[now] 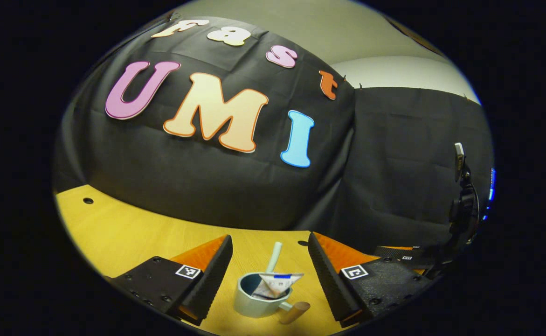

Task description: Put the toothbrush and toothpaste on the desktop into the cup, then pick up the cup and place it on the coaster on the desktop.

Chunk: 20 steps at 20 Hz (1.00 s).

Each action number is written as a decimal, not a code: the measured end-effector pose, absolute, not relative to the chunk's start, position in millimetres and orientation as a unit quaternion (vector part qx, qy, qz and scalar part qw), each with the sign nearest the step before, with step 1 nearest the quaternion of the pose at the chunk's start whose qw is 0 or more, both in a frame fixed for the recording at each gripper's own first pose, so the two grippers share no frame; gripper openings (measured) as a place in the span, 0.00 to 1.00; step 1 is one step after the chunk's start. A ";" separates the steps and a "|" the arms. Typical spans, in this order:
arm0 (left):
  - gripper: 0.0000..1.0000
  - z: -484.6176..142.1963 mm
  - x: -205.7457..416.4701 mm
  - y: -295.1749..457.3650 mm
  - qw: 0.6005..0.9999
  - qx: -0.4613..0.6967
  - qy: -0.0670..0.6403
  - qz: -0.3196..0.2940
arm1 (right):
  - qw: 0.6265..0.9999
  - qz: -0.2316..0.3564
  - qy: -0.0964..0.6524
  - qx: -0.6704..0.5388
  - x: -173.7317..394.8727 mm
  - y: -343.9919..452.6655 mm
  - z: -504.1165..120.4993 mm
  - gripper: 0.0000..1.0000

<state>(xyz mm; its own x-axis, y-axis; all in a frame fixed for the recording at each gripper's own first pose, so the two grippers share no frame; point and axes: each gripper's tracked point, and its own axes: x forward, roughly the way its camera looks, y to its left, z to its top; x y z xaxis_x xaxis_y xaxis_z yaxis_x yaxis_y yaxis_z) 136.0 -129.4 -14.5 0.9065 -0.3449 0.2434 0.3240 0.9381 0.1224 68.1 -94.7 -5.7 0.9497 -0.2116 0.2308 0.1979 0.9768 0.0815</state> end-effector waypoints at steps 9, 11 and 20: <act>0.93 48.0 74.9 -16.7 0.990 0.090 -0.112 -0.006 | 0.999 0.012 0.006 -0.039 79.5 -17.4 -7.0 0.98; 0.93 46.4 57.4 10.9 0.989 0.095 -0.108 0.039 | 0.996 0.042 0.041 -0.065 85.7 0.2 -21.0 0.98; 0.93 42.1 -33.4 108.1 0.970 0.079 -0.080 0.216 | 0.965 0.079 0.226 -0.108 128.0 13.9 -101.5 0.99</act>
<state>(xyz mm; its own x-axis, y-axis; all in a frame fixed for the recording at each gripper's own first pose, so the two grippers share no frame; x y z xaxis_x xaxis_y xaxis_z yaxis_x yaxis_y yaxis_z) -33.4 108.1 42.1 0.8944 0.4057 0.1884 -0.4309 0.8945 0.1192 128.0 13.9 -101.5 0.8851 0.1027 -0.4540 -0.2008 0.9642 -0.1735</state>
